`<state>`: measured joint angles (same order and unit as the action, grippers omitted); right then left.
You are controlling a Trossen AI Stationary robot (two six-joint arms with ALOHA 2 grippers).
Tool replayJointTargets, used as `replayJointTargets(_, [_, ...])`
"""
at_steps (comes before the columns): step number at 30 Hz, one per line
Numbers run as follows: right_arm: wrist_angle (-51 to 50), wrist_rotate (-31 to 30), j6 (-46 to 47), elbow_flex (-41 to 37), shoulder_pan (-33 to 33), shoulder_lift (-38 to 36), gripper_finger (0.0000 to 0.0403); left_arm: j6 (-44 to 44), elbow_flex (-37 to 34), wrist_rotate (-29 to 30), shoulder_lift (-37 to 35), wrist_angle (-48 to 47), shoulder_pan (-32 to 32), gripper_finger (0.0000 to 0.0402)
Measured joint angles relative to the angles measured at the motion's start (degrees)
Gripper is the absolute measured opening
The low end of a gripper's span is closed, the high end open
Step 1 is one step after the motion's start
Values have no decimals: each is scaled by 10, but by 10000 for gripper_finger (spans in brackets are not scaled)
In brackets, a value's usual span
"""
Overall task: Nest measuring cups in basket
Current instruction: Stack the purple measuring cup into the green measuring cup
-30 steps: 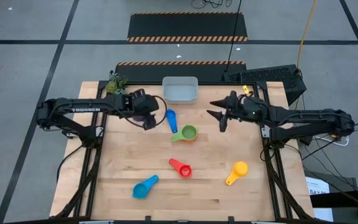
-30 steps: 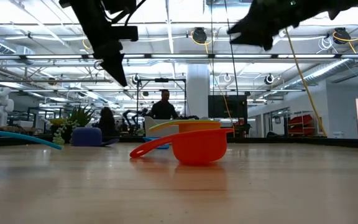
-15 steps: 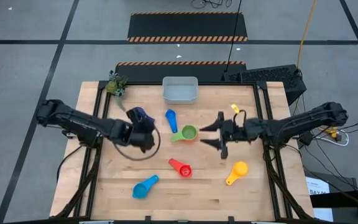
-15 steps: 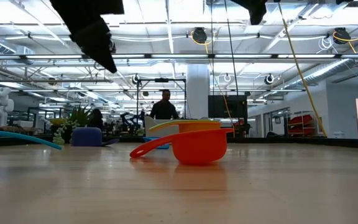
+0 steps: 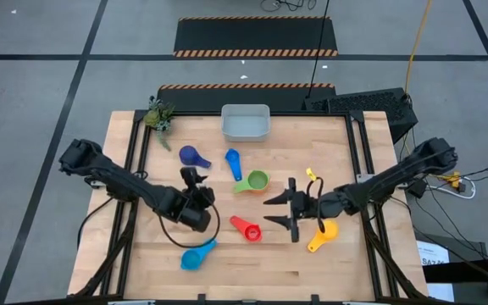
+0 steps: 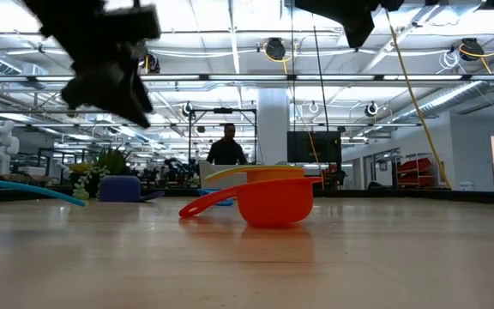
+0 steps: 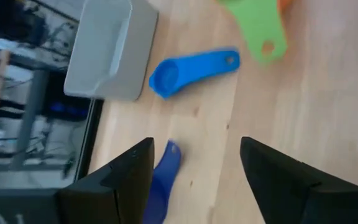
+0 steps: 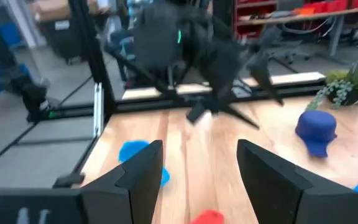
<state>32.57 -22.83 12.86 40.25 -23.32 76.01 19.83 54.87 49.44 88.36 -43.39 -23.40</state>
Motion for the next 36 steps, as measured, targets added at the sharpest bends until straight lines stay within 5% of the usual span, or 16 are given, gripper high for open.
replayJointTargets(7, [40,-52,11,0,-12,42,201,62,-100,41,7,108,10,295])
replayJointTargets(15, [6,-104,-48,0,-21,71,201,-11,-157,25,7,211,41,342])
replayJointTargets(29, [-49,-104,-172,0,-13,74,201,-88,-173,-9,6,286,158,342])
replayJointTargets(36, [-51,-104,-199,0,4,74,201,-100,-173,-35,24,319,190,301])
